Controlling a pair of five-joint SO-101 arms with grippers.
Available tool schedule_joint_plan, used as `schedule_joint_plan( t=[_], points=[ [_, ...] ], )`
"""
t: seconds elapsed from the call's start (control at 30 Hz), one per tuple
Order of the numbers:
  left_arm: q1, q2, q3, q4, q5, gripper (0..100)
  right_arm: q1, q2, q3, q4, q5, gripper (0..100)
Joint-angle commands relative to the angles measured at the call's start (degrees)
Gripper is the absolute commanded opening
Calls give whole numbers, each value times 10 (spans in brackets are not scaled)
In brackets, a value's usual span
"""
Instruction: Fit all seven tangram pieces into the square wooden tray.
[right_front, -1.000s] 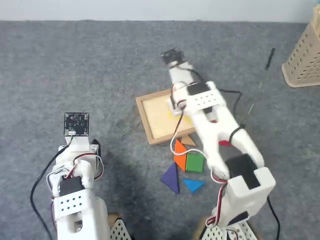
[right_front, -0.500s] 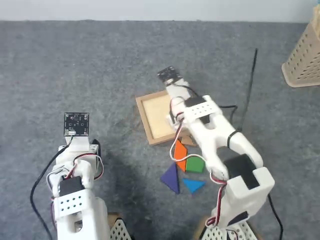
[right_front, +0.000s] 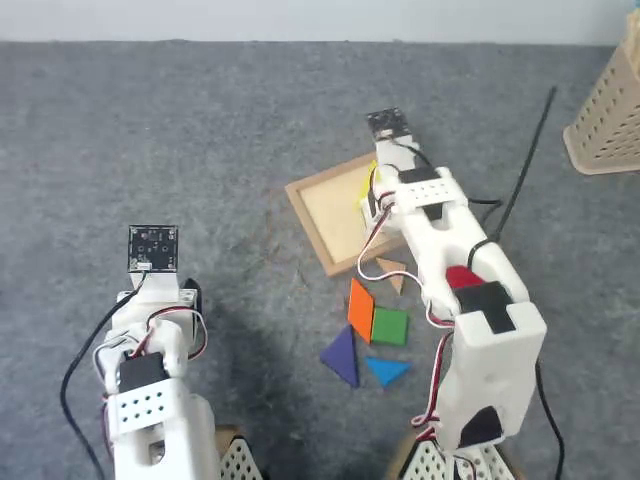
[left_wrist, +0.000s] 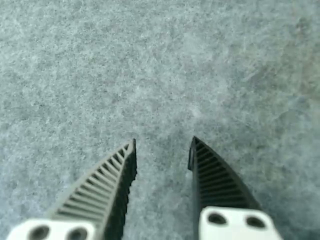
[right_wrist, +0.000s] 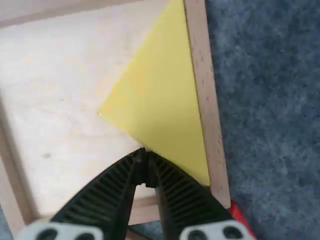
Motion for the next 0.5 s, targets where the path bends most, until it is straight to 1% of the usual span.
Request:
schedule_joint_plan(
  t=[0.0, 0.13, 0.2, 0.33, 0.47],
  points=[
    [-4, -11, -2, -15, -4, 168, 18, 2, -27, 30, -11, 7],
    [-4, -11, -2, -15, -4, 168, 13, -15, -15, 80, -13, 7],
    [-4, -11, -2, -15, -4, 168, 12, -29, 10, 87, -13, 7],
    [-4, -11, -2, -15, -4, 168, 0, -80, 90, 58, -12, 7],
    [-4, -11, -2, -15, -4, 168, -35, -152, 185, 9, 8, 7]
  ],
)
